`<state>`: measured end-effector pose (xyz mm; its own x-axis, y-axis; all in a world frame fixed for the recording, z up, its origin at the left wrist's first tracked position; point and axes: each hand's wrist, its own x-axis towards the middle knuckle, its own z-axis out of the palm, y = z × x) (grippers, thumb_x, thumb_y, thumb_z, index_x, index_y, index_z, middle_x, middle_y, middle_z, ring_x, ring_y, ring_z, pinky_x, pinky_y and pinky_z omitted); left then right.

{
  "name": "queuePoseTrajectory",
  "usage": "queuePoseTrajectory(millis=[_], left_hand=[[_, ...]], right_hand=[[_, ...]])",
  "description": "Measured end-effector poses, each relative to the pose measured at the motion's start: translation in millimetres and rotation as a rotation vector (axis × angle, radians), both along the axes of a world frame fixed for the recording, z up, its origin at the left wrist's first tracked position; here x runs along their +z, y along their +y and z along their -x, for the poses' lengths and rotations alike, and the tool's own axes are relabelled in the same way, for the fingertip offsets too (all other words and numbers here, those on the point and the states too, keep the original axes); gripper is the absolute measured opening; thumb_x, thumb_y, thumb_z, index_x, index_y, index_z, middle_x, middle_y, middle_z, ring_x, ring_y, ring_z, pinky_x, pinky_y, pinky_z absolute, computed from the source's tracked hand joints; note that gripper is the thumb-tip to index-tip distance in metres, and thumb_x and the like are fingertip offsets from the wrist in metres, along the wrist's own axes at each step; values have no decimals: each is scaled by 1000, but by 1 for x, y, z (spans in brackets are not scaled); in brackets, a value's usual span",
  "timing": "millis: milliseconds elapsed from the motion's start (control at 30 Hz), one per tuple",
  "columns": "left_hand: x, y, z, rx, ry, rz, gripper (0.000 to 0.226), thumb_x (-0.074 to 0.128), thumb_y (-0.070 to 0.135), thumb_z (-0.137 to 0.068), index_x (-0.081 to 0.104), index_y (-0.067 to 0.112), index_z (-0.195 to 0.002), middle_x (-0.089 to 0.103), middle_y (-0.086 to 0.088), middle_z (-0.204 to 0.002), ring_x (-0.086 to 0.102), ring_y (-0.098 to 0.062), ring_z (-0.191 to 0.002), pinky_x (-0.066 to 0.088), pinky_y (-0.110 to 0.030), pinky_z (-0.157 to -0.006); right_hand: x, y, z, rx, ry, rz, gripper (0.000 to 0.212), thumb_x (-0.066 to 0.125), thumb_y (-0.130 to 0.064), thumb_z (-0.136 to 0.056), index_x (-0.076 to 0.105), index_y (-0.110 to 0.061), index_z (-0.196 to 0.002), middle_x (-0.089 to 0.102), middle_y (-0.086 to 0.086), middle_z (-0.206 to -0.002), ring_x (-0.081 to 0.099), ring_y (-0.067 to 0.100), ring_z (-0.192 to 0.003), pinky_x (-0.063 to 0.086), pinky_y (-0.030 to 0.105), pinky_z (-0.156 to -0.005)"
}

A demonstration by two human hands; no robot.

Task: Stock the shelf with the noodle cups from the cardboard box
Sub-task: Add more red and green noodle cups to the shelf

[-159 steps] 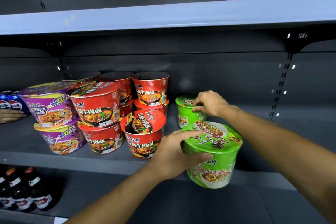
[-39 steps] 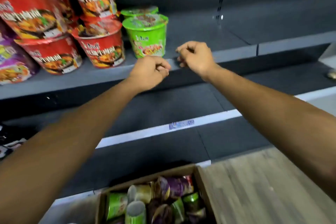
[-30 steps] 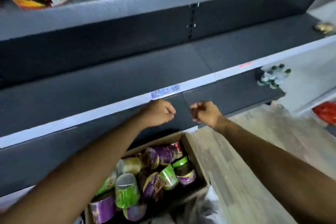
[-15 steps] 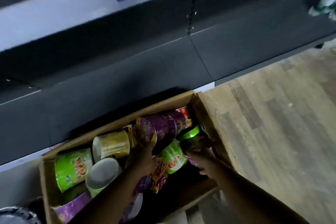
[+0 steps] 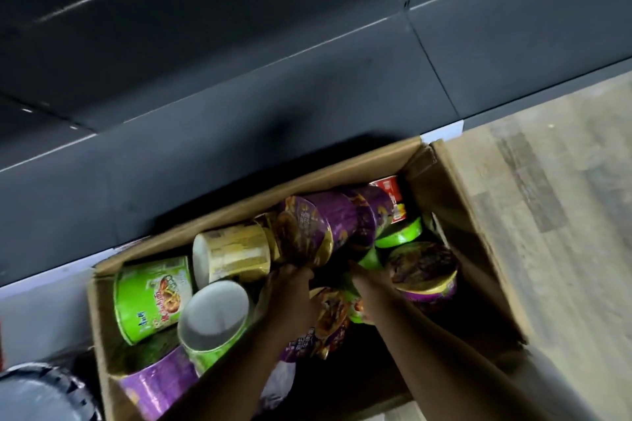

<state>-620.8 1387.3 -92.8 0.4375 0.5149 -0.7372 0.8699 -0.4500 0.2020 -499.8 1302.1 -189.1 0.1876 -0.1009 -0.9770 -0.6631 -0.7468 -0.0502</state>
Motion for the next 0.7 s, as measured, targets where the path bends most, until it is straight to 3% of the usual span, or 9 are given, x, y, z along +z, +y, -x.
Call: queuePoseTrajectory(millis=[33,133,200,267,433,500,533,633,700], left_hand=[[5,-1,1,2,8,9,43,56,43,-87,51,28,-127,45,1,-134,43,-23,-125,42,-37,-98],[36,0,6,25,-4,5,46,53,35,-91,45,25,-135,43,-1,-138,42,-21,-127,37,-28,-100],[66,-1,6,37,-5,60,52,51,37,-93,39,20,-140,40,-2,-143,40,-19,-130,32,-21,-99],[100,1,5,35,3,108,58,53,43,-92,36,21,-143,39,-2,-144,40,-18,-132,32,-20,-100],[203,25,-15,14,-66,249,58,66,38,-81,44,24,-133,56,0,-126,54,-16,-116,42,-23,-91],[249,36,-29,65,-153,344,57,72,39,-75,46,26,-124,56,1,-119,56,-16,-111,46,-26,-94],[272,42,-35,81,-201,374,68,75,41,-72,43,24,-130,55,3,-119,55,-14,-110,45,-24,-95],[348,60,-53,167,-331,479,107,83,59,-50,32,32,-141,52,9,-128,53,-7,-113,42,-21,-100],[400,71,-61,260,-443,580,106,83,59,-42,33,45,-134,48,15,-135,50,-7,-118,47,-28,-95]], right_hand=[[10,-2,-1,-15,-9,-11,126,74,-67,-35,18,-32,-142,33,19,-143,48,42,-115,46,53,-91],[53,-16,-8,-142,106,-49,86,73,-54,-71,29,-27,-140,41,16,-137,49,38,-112,47,52,-90],[95,-29,-18,-138,141,-96,67,71,-55,-74,47,-23,-128,52,13,-119,54,33,-98,50,49,-83],[142,-38,-32,-92,129,-107,54,76,-55,-68,56,-26,-110,56,10,-108,57,31,-98,51,45,-74],[266,-48,-83,-12,250,-166,86,97,-37,-32,64,-22,-110,54,9,-125,53,33,-109,54,48,-77],[321,-40,-100,66,306,-238,89,94,-47,-40,64,-12,-116,58,14,-114,58,31,-98,52,41,-80],[350,-34,-107,146,318,-313,85,89,-55,-47,65,-10,-115,60,15,-107,59,30,-93,51,37,-80],[430,-17,-126,243,347,-512,66,60,-72,-71,68,-16,-105,61,12,-87,58,25,-74,48,31,-72],[476,-6,-142,354,344,-602,71,46,-78,-76,62,-17,-108,59,9,-81,58,24,-70,48,31,-69]])
